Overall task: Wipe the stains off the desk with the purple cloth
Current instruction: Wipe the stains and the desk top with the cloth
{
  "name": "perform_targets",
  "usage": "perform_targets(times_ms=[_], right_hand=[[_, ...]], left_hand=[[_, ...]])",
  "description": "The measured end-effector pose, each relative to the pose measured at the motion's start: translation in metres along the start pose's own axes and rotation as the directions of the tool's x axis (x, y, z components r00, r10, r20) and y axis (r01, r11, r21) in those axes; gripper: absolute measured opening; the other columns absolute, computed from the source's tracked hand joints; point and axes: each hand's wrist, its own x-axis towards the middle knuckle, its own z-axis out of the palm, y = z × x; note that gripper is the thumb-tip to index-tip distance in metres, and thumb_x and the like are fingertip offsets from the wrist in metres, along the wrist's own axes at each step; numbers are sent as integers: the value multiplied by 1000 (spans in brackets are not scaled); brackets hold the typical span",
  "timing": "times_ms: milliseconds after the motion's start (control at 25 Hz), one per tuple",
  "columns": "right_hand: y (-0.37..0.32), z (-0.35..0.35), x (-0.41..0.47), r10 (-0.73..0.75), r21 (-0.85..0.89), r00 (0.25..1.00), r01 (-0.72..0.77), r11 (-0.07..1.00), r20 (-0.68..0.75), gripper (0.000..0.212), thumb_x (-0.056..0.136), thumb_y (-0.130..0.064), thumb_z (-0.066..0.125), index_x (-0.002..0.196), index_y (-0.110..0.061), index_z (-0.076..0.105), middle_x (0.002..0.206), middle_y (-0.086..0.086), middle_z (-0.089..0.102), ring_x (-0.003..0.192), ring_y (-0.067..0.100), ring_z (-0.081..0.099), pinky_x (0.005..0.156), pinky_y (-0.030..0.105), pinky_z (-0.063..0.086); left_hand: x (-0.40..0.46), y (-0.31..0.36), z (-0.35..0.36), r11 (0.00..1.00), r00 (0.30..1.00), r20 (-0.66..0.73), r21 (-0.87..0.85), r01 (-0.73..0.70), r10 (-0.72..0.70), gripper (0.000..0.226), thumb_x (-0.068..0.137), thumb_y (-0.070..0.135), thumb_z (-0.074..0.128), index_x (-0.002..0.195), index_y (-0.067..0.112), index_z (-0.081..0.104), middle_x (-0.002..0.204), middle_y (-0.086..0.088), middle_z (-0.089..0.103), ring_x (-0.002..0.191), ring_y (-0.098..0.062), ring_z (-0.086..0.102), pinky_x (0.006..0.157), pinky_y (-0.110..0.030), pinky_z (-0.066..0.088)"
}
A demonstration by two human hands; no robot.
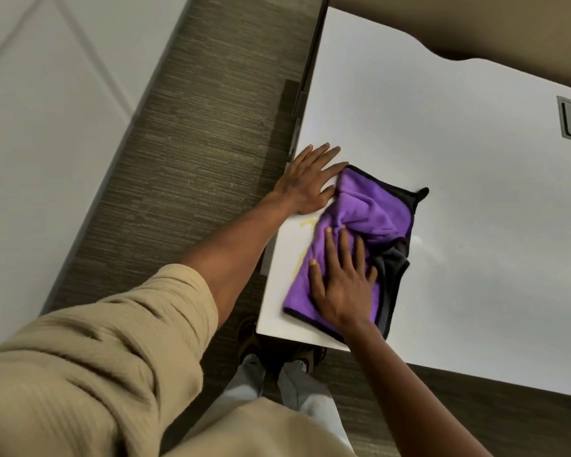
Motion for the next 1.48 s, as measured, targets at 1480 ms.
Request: perform_targets(times_ms=[1480], right_hand=[[-18,6,39,171,146,972,-147,978,-161,59,106,-52,20,162,-40,7,172,-10,6,159,28,0,121,62,14]], left_hand=[[-4,7,-9,940,987,-128,-338,52,-100,76,87,18,35,162,14,19,164,-10,34,149,-22,36,126,-48,20]])
